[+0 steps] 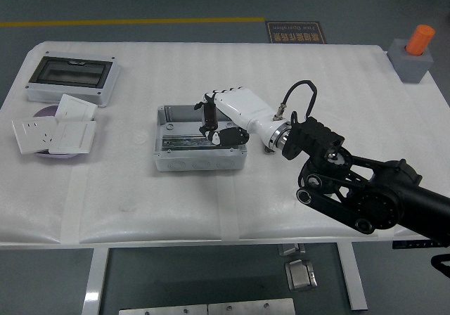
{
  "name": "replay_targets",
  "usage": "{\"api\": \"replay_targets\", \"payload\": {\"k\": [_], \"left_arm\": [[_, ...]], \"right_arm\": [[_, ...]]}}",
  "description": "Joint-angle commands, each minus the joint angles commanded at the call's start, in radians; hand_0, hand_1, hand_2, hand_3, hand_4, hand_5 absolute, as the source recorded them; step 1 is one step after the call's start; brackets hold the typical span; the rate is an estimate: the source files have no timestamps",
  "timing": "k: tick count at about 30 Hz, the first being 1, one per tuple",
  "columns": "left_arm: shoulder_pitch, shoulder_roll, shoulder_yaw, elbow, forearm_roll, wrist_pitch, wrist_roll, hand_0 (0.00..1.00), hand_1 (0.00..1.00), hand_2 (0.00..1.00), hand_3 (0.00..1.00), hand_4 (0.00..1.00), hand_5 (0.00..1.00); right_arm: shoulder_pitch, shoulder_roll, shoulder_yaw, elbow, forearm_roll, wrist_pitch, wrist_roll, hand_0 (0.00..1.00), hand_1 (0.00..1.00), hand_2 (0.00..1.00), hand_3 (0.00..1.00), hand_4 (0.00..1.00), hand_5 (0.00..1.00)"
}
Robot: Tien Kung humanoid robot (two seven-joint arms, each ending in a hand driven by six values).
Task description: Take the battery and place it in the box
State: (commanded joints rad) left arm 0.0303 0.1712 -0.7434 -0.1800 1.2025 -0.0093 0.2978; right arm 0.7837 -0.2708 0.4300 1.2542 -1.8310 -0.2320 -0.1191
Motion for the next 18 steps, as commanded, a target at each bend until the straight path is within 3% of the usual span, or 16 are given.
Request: {"api": "replay_targets", "payload": {"k": [10,18], "left_arm": [[-0.002,0.000,0.005,0.000,-0.003,-0.001,-0.001,0.629,0.654,0.559,0.624,0.623,0.431],[-0.003,-0.002,0.012,0.000,-0.012,0.001,-0.005,0.629,0.653,0.549,0.620,0.612,0.433]], "right_arm": [[0.000,-0.011,-0.013,-0.020,0.009,0.005,-0.003,0.998,0.928,0.918,0.998,0.953,0.535],[0.022,-0.118,-0.072,-0.079,0.052,0.007,0.006,0.998,0.928,0.921,0.998,0.998,0.573]]}}
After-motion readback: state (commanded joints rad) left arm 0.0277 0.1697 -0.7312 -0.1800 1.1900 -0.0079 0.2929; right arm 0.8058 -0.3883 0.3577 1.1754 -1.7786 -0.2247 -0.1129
